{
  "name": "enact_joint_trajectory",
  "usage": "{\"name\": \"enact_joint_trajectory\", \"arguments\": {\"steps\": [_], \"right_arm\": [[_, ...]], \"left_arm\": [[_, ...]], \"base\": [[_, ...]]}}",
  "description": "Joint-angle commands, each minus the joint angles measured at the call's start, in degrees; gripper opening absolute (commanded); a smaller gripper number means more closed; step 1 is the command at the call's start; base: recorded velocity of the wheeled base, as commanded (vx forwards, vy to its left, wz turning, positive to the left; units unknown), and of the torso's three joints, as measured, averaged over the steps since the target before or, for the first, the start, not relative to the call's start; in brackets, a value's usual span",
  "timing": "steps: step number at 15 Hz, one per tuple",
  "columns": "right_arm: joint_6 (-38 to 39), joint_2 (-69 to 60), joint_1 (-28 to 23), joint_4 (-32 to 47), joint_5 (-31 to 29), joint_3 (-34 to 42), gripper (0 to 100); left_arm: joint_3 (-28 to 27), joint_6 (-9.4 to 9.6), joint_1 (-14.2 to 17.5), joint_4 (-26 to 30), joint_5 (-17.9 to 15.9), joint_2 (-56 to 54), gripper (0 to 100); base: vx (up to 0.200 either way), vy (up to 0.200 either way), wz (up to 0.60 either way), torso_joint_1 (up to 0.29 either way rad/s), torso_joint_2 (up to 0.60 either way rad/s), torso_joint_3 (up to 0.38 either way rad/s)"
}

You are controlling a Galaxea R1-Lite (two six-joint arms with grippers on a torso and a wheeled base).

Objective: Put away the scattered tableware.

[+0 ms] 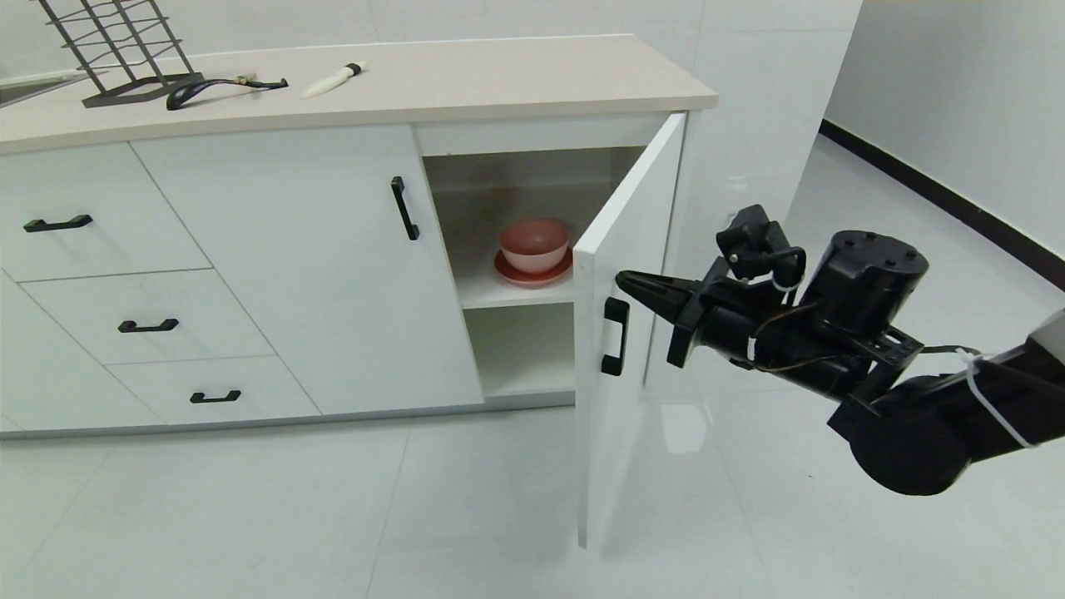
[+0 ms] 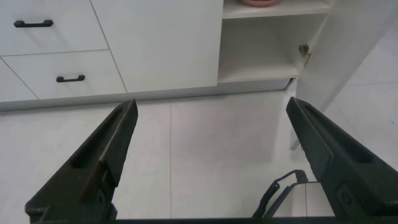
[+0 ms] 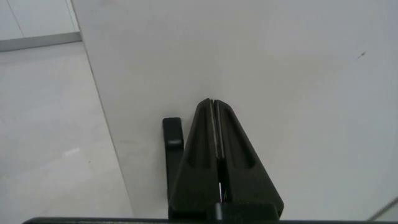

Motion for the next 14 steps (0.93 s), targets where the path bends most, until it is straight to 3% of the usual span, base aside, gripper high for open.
{"name": "enact_joint_trajectory", "arguments": {"steps": [1, 8, 14], "right_arm": [[0.0, 3.9, 0.9, 0.0, 0.0, -3.9, 0], [0.0, 12.6, 3.8, -1.3, 0.1, -15.3, 0], [2.2, 26.3, 4.9, -5.0, 0.1, -34.4, 0]], "left_arm": [[0.0, -0.03, 0.0, 0.0, 0.0, 0.0, 100], [0.0, -0.03, 0.0, 0.0, 0.0, 0.0, 100], [0.0, -0.12, 0.0, 0.0, 0.0, 0.0, 100]], "base": [[0.0, 0.0, 0.0, 0.0, 0.0, 0.0], [0.0, 0.0, 0.0, 0.0, 0.0, 0.0], [0.0, 0.0, 0.0, 0.0, 0.0, 0.0]]}}
